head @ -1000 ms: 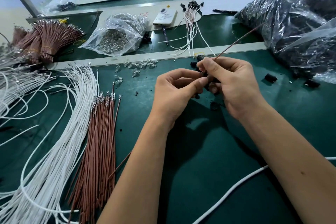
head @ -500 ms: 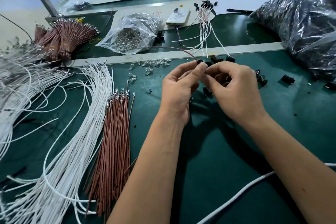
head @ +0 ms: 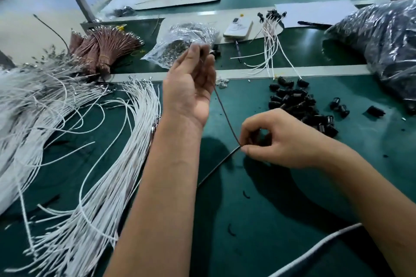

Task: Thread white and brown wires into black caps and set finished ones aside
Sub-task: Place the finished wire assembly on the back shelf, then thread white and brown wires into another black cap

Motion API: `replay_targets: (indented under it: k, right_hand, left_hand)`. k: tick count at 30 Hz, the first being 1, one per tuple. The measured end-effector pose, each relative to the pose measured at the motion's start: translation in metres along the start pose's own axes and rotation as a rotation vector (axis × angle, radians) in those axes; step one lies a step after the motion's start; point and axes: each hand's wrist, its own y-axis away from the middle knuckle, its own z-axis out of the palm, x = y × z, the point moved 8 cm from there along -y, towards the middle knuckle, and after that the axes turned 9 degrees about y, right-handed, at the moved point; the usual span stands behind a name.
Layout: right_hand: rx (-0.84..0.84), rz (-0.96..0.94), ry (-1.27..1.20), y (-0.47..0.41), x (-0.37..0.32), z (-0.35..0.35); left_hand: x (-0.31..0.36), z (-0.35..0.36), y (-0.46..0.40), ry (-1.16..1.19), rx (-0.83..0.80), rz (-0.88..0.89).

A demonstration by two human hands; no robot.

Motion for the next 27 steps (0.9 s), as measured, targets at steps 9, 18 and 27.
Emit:
replay_targets:
  k: [9,18,27]
  right_hand:
    - [0.095,0.335,-0.086,-0.155,-0.047,0.026]
    - [-0.086,0.348,0.096,-0.23,-0.077,0.069]
    - [0.09,0.352,-0.711,-0.197,-0.079,0.012]
  left_hand:
    - [0.116,-0.097,0.028,-0.109,0.482,0.27]
    - [0.125,-0.11,0.029,-0.26,0.526,0.337]
    - [0.124,-0.089,0.024,-0.614,0.418,0.335]
